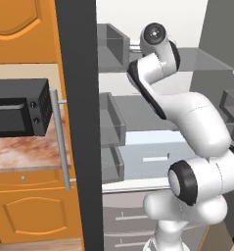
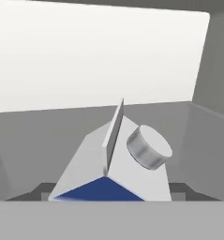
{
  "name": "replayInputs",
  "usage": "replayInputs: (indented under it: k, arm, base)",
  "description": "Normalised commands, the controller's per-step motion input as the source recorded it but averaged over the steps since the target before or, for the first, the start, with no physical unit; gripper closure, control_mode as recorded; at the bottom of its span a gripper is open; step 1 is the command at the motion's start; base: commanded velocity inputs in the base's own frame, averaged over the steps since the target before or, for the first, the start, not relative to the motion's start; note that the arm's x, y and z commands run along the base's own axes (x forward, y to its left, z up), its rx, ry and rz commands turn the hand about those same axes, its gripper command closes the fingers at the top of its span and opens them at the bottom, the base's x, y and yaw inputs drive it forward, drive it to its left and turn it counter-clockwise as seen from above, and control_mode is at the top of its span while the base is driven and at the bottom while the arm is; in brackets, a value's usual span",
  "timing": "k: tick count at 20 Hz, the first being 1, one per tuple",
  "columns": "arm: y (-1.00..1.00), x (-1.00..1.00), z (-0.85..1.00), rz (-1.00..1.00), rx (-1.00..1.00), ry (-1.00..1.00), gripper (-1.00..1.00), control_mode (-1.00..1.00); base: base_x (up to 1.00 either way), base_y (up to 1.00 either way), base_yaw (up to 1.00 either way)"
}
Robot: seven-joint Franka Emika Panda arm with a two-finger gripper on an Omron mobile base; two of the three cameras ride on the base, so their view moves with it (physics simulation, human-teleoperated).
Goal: Take a sugar cube from the saucer and place it inside the coffee. Then, grab milk from the fridge and place it next to the coffee on the counter to sweeten the coffee.
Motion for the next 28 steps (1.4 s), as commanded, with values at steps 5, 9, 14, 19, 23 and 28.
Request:
replayInputs:
  k: [5,9,14,19,23,28]
  arm:
    - [-0.18,-1.0,0.14,0.0,0.13,-0.04,1.0,-1.0]
    - [0.0,-1.0,0.03,0.05,0.08,0.0,1.0,-1.0]
    - [0.0,-1.0,0.0,0.11,0.01,0.0,1.0,-1.0]
    - [0.0,-1.0,-0.14,0.14,0.01,0.02,1.0,-1.0]
    - [0.0,-1.0,-0.31,0.14,0.0,0.04,1.0,-1.0]
    - [0.0,-0.99,-0.3,0.12,0.0,0.02,1.0,-1.0]
  base:
    - [0.0,0.0,0.0]
    - [0.0,0.0,0.0]
    - [0.0,0.0,0.0]
    - [0.0,0.0,0.0]
    - [0.0,0.0,0.0]
    - [0.0,0.0,0.0]
